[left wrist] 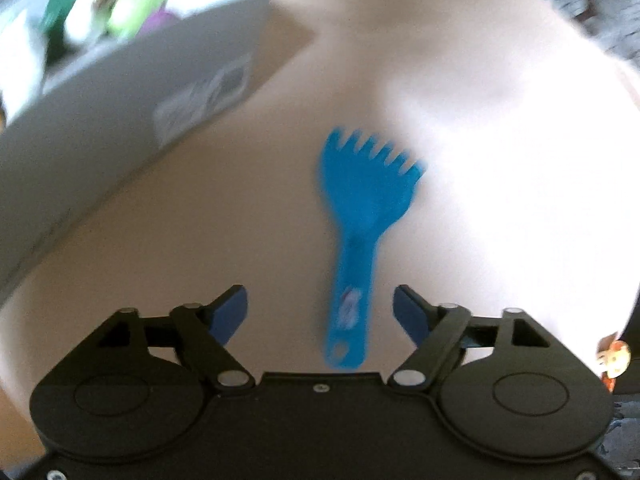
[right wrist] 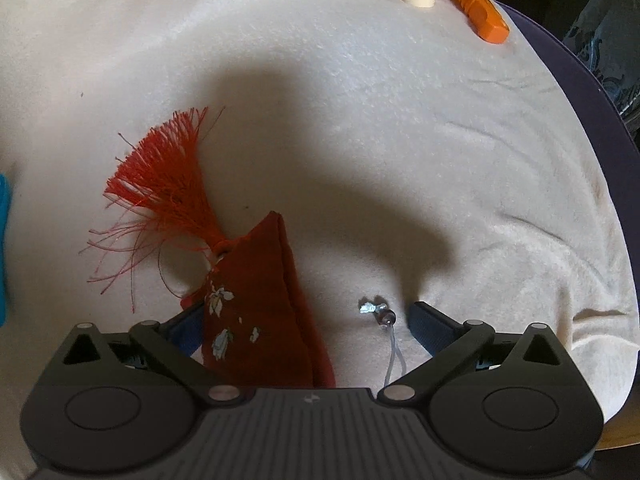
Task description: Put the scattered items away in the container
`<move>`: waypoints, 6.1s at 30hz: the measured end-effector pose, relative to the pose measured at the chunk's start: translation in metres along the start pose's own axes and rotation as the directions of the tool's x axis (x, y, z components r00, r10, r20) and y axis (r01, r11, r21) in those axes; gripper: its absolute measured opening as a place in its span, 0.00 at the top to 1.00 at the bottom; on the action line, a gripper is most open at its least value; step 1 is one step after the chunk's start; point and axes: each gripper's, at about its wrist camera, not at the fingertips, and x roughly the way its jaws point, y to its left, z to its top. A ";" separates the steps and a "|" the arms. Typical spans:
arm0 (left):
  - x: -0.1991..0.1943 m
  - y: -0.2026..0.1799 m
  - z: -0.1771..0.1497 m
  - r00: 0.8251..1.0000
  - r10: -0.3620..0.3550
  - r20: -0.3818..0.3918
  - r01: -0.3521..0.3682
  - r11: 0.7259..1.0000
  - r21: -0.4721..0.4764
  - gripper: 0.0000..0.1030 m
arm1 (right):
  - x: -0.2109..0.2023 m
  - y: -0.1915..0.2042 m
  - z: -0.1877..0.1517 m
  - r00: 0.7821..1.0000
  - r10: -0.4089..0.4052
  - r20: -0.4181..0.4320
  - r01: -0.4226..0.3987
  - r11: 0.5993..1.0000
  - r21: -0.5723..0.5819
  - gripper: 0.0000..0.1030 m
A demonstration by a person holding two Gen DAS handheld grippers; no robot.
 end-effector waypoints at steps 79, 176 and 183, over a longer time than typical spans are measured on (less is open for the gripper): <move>0.074 -0.072 0.001 0.992 0.036 -0.122 -0.003 0.966 0.258 0.33 | -0.009 0.005 -0.004 0.994 0.029 -0.102 -0.034 0.998 -0.050 0.00; -0.002 -0.013 -0.091 0.975 0.079 -0.209 0.068 0.785 0.616 0.16 | -0.047 0.084 -0.041 0.997 0.070 -0.032 -0.071 0.997 -0.024 0.33; 0.010 -0.006 -0.091 0.967 0.100 -0.235 0.052 0.825 0.563 0.17 | -0.043 0.082 -0.043 0.995 0.095 -0.002 -0.095 0.995 0.028 0.19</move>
